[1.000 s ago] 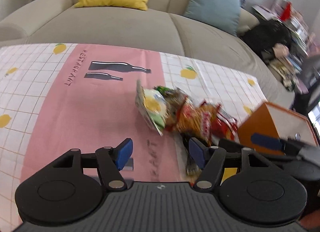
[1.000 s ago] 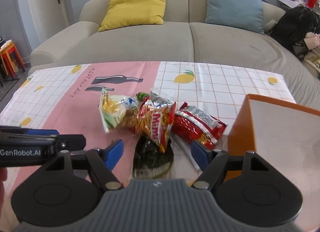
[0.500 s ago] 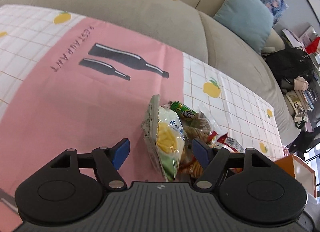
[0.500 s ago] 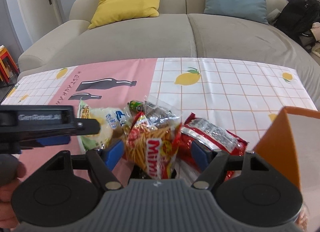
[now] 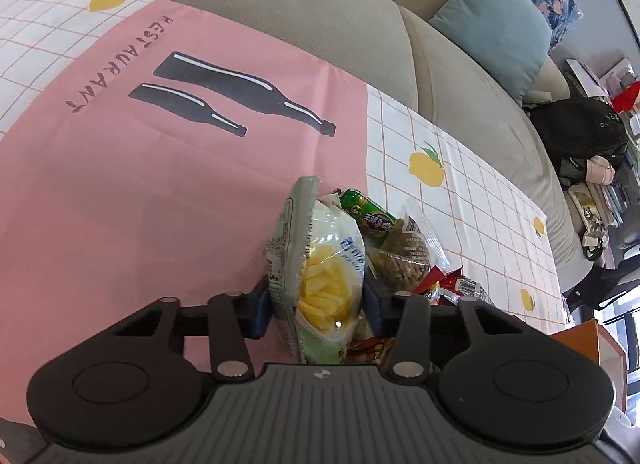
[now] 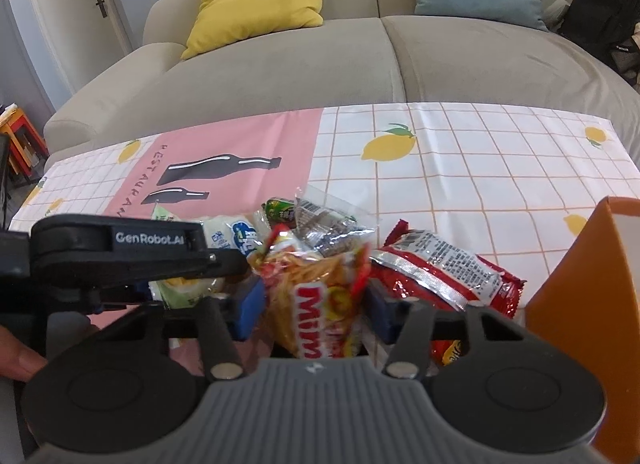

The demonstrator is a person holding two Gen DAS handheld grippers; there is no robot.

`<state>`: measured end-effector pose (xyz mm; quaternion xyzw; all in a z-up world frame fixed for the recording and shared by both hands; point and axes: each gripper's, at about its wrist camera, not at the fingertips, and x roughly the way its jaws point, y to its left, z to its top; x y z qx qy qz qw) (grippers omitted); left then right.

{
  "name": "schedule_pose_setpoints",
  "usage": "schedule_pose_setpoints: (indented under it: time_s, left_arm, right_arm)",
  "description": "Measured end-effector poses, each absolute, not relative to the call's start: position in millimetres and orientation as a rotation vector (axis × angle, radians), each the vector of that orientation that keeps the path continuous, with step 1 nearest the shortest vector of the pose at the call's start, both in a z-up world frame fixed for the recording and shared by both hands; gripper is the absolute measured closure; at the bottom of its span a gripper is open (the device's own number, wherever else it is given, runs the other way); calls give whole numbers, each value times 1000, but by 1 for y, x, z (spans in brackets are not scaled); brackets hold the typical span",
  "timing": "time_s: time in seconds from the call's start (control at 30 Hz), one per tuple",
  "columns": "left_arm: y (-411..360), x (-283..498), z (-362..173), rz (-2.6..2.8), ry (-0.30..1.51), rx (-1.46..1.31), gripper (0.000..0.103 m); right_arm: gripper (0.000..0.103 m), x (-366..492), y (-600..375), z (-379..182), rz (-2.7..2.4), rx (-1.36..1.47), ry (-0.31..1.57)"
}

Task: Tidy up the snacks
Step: 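Grasp the green-and-white chip bag with the left gripper while the right grasps the red Mimi bag, then carry both bags over the orange box and lower them inside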

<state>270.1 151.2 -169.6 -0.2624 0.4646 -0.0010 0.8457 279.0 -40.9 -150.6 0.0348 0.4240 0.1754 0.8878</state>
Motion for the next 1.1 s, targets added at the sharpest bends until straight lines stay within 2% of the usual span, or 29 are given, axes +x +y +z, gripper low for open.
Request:
schedule_pose_setpoints:
  time_s: [0.13,0.3,0.4,0.7,1.1]
  left_arm:
    - [151,263,-164,9,969,-537,59]
    - [153,250,-149,27,934,-500,62]
    - [156,242,-138,41,924,-478,64]
    - [142,198,-99,33,895,-334,65]
    - [105,137,-48,-31,901,-281,65]
  right_arm:
    - [67,281,-45,-151,371,103,890]
    - [83,279,-47,-142,396,109,866]
    - [88,275,-45,-134,415,95,850]
    - [89,251,-47,-101,423,73,815]
    - [89,187,-83,-53,397,72,789]
